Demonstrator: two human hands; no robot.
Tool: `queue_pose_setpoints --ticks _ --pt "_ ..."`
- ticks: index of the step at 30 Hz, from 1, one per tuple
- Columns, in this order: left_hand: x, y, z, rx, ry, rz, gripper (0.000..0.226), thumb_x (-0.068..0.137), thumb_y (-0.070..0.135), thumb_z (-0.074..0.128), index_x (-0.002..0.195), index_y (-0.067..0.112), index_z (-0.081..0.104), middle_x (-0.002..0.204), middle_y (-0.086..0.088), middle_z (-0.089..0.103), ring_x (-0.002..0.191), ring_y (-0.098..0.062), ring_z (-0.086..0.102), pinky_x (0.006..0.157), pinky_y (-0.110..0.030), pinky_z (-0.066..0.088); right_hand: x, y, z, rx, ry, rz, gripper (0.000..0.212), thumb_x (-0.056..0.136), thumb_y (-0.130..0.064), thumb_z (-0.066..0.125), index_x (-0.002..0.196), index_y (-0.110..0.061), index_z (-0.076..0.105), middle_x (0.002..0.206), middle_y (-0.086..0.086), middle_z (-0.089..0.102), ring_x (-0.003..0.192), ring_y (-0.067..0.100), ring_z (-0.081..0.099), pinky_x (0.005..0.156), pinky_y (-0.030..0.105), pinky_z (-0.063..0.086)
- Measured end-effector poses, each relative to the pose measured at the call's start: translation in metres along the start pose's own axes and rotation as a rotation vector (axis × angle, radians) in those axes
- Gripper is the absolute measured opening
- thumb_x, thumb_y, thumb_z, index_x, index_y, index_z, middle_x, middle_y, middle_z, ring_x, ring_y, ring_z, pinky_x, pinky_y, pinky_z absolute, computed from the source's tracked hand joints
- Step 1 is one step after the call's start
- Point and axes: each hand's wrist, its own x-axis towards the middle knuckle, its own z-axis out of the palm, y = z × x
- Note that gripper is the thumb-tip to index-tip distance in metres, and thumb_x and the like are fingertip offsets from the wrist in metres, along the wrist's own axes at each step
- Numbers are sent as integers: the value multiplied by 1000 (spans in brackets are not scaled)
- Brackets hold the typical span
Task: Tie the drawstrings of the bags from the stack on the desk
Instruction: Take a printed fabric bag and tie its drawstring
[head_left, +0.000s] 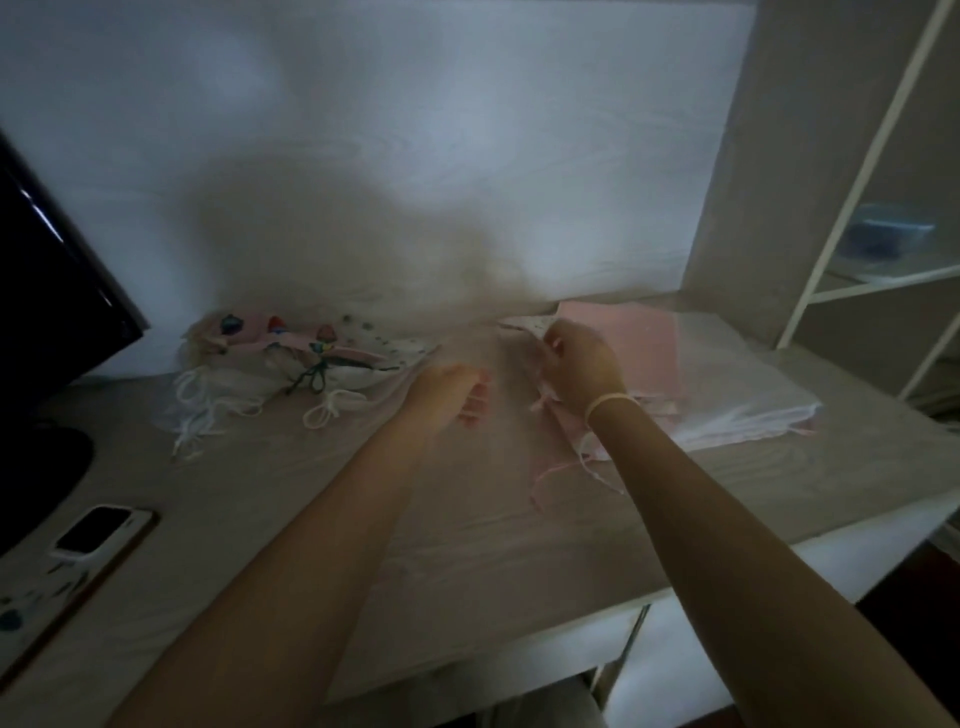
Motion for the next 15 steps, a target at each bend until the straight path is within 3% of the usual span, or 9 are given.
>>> queue_pose_setpoints --ticks 3,6,8,11,13,15 --pt "0 -1 -10 -119 -31 -53 29 96 41 53 104 16 65 98 -6 68 84 -21 66 69 -33 58 -7 -40 11 163 -61 -173 13 89 -15 57 96 -9 66 96 18 67 88 33 62 76 34 47" --pt "-3 -4 -26 -324 -91 -130 47 96 50 48 124 14 59 112 -6 63 103 -23 62 79 -40 55 -18 -68 26 232 -330 -245 18 91 -15 53 100 -11 68 102 12 69 93 29 63 84 38 49" --pt "-8 -7 -36 -427 -110 -173 38 96 40 53 122 12 57 109 -7 64 102 -25 62 81 -39 54 -22 -75 30 247 -430 -257 23 90 -14 52 104 -12 69 107 10 69 98 26 63 88 40 50" --pt "-8 -11 -46 -561 -111 -178 24 95 13 52 119 9 57 97 -9 66 89 -22 63 83 -36 53 -24 -68 26 239 -433 -192 27 85 -16 58 111 -17 65 112 7 64 104 23 60 91 33 48" --pt "-7 -11 -50 -709 -109 -186 25 96 6 47 118 3 59 99 -13 67 89 -23 64 76 -36 58 -26 -57 22 129 -432 -212 40 78 -34 70 115 -24 58 115 5 55 104 22 55 93 38 48" --pt "-7 -8 -51 -840 -92 -192 20 98 4 44 106 -1 61 97 -16 67 89 -26 63 67 -36 59 -28 -47 21 -124 -449 -213 67 66 -50 78 120 -24 48 121 7 48 108 26 50 93 46 47"
